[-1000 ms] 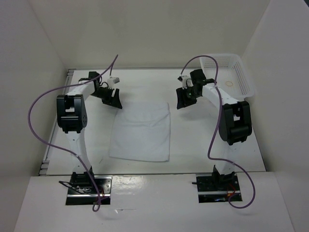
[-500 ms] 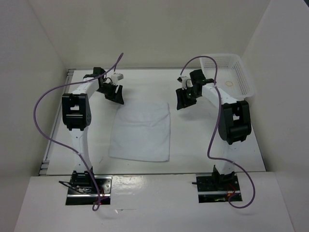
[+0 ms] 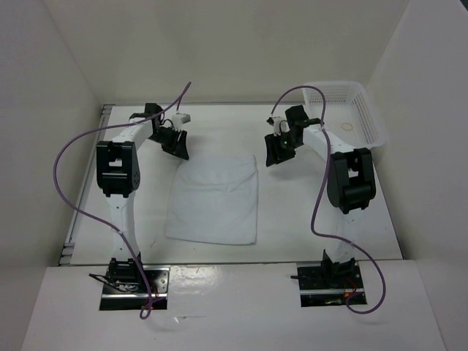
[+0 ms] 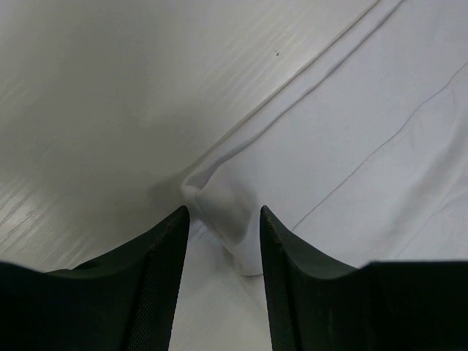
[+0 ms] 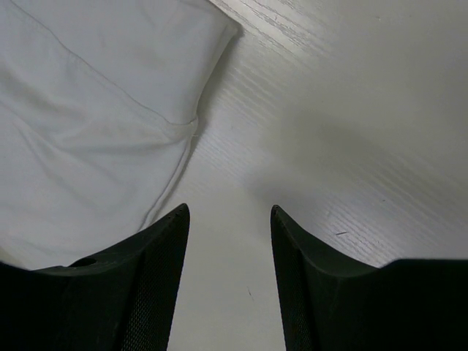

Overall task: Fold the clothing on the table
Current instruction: Flatten the skirt out

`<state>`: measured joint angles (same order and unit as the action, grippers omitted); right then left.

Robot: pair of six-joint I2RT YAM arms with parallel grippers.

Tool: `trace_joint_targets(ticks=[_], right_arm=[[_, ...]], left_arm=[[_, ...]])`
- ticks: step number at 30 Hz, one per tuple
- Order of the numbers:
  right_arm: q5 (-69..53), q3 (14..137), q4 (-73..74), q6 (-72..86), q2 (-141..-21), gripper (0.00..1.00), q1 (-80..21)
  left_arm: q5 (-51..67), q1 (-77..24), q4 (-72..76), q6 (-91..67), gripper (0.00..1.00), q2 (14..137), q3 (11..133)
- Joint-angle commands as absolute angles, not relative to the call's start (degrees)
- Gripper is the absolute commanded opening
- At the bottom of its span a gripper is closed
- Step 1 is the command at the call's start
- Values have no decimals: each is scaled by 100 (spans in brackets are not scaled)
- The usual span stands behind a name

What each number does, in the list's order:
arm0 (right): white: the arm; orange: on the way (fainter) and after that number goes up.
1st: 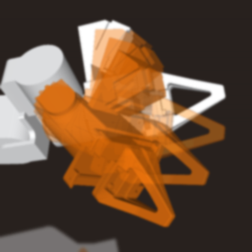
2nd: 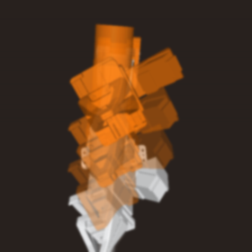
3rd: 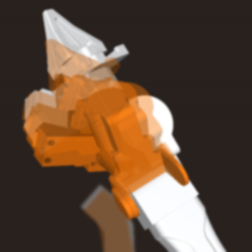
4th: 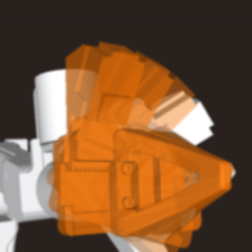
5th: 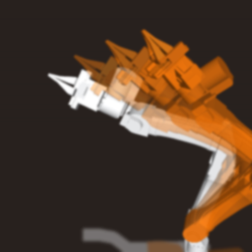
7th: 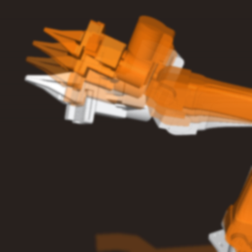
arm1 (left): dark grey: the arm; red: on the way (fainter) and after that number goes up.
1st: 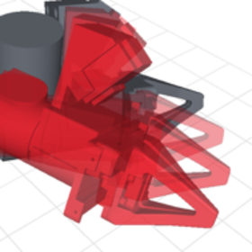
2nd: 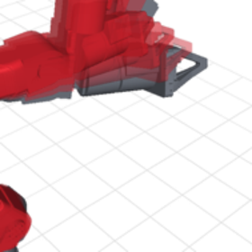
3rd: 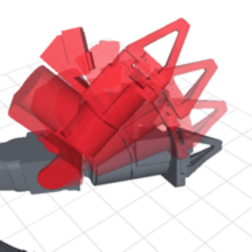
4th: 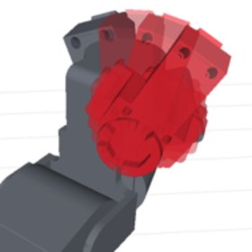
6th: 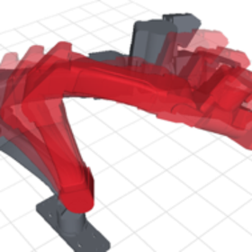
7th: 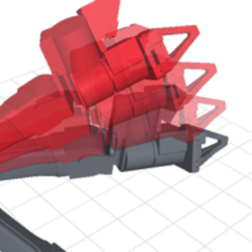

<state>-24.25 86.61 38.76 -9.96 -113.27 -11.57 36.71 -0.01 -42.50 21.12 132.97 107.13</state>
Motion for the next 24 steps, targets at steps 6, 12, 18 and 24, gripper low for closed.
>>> trace_joint_targets(ticks=[6, 12, 18, 24], right_arm=[[-3111, 9465, 4121, -993, -11829, 54, -1125], [-3577, 9782, 4245, -1098, -12128, 54, -1125], [-4008, 10107, 4403, -1160, -12550, 52, -1125], [-4183, 10564, 4403, -1160, -13200, 52, -1125]], left_arm=[[3832, -88, -4412, 2329, 51, 13474, 10723], [3832, -88, -4412, 2329, 42, 13474, 10662], [3727, -88, -4412, 2382, 31, 13421, 10503], [3674, -88, -4412, 2382, 19, 13421, 10389]])
